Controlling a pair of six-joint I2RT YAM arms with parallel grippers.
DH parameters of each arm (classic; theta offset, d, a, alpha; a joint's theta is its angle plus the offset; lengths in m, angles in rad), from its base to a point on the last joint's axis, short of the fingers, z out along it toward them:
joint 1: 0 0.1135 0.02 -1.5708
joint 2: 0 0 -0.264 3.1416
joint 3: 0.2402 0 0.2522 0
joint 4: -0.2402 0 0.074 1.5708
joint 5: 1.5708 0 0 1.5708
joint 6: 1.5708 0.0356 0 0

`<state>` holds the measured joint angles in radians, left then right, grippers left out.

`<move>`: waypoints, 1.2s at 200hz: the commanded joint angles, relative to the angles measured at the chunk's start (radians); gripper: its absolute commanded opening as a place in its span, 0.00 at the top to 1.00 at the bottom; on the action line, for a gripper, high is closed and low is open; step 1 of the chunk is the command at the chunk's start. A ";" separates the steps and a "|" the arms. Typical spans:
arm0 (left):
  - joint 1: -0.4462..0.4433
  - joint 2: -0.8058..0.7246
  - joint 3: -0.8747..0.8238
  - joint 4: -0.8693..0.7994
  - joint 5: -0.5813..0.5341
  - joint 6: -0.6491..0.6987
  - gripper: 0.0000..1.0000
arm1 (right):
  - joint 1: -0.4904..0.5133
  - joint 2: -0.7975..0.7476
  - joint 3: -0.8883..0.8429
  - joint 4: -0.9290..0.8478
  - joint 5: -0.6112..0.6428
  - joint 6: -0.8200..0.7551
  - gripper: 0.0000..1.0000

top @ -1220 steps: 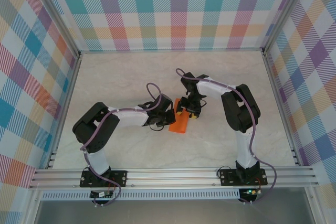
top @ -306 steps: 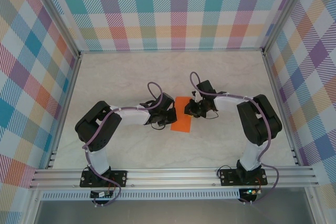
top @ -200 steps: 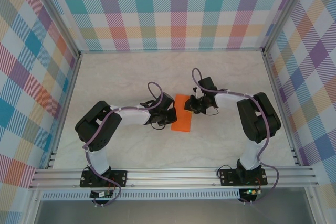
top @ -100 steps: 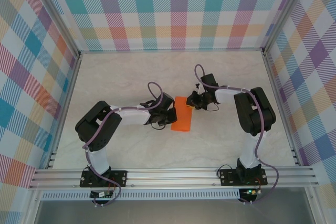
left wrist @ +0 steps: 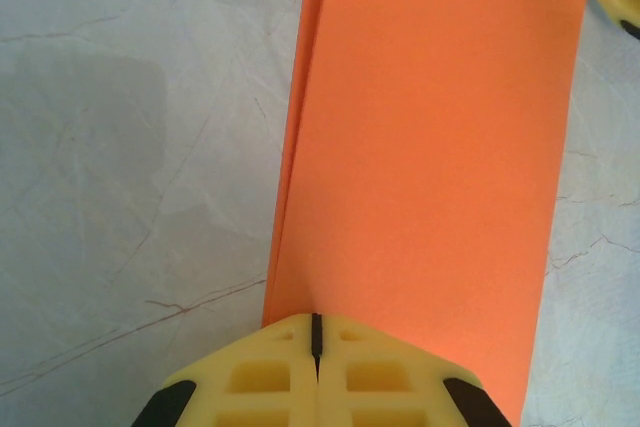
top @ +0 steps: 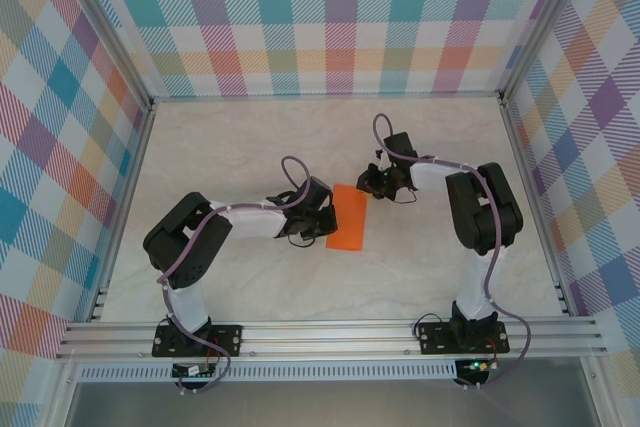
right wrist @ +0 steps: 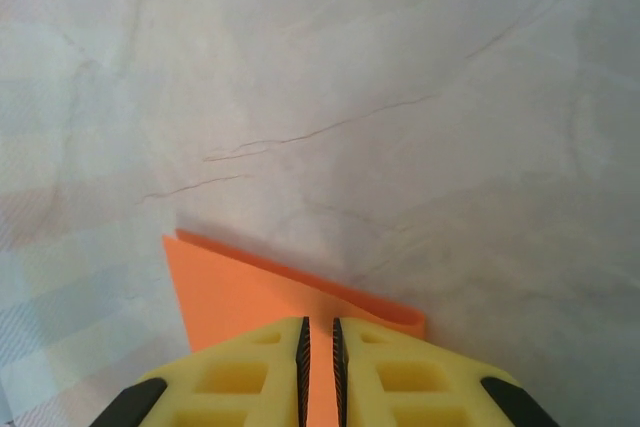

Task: Fold a paper plane with a square sheet of paper (pick it up from the middle)
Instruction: Fold the square sheet of paper in half at the center of the table.

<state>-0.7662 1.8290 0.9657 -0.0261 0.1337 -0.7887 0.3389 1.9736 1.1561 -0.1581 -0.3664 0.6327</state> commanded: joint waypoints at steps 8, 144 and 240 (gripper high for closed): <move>-0.014 0.055 -0.045 -0.147 -0.022 0.022 1.00 | -0.007 0.045 0.029 -0.037 0.039 0.007 0.84; -0.014 0.037 -0.033 -0.150 -0.033 0.014 1.00 | 0.039 -0.160 -0.167 -0.021 -0.137 0.025 0.83; -0.011 -0.059 0.027 -0.193 -0.036 0.020 0.91 | 0.057 -0.069 -0.184 -0.040 -0.116 -0.013 0.88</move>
<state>-0.7700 1.8141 0.9752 -0.0776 0.1207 -0.7883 0.3862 1.8709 0.9806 -0.1802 -0.4862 0.6472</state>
